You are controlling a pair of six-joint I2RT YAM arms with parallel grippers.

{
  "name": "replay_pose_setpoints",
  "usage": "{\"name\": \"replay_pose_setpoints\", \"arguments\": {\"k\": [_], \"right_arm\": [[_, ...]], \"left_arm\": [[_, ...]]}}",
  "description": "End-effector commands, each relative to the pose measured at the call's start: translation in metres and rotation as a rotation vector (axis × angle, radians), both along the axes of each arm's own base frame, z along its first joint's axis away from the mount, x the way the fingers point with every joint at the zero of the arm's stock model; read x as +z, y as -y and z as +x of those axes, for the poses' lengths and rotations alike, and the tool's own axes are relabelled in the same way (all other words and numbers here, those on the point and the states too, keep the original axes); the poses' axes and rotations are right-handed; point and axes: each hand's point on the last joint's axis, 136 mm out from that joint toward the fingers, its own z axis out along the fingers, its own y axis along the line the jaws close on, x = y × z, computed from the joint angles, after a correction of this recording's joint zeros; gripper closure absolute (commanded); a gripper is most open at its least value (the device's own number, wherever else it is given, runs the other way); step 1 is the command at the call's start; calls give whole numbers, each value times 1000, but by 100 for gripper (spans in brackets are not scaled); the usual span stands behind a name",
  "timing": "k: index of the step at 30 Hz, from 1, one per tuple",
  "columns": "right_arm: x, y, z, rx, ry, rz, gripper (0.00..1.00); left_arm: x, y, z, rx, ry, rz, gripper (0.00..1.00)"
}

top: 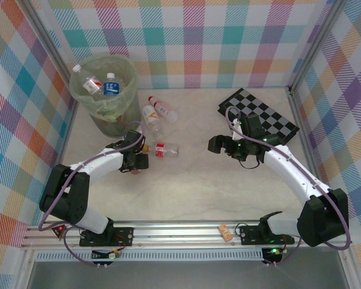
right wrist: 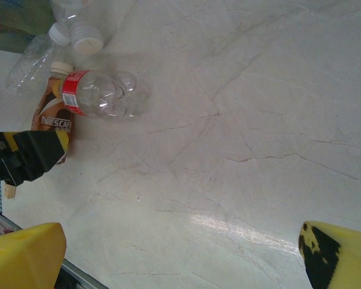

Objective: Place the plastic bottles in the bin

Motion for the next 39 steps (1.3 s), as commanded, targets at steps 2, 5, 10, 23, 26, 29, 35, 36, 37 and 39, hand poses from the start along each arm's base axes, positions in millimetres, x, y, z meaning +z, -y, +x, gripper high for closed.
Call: {"name": "replay_pose_setpoints", "arguments": {"k": [2, 5, 10, 23, 26, 29, 35, 36, 37, 39], "right_arm": [[-3, -2, -3, 5, -9, 20, 1], [-6, -1, -4, 7, -13, 9, 1], [-5, -3, -1, 11, -10, 13, 1], [-5, -5, 1, 16, -10, 19, 1], [-4, -6, 2, 16, -9, 24, 1], [-3, -6, 4, 13, -6, 29, 1], [-4, -7, 1, 18, -16, 38, 1], [-4, -6, 0, 18, -14, 36, 1], [-3, -6, -1, 18, -11, 32, 1], [-1, -4, -3, 15, -5, 27, 1]], "left_arm": [[1, -1, 7, 5, 10, 4, 36], [4, -1, 5, 8, 13, -5, 41], [9, 0, 3, 11, 17, -20, 44], [105, 29, -22, -118, 133, -164, 50], [156, 39, -24, -158, 228, -246, 53], [205, 45, -26, -227, 312, -279, 53], [281, 25, 0, -208, 480, -263, 58], [291, 21, 7, -201, 502, -262, 60], [300, 17, 15, -192, 517, -266, 62], [313, 12, 32, -179, 538, -290, 66]]}}
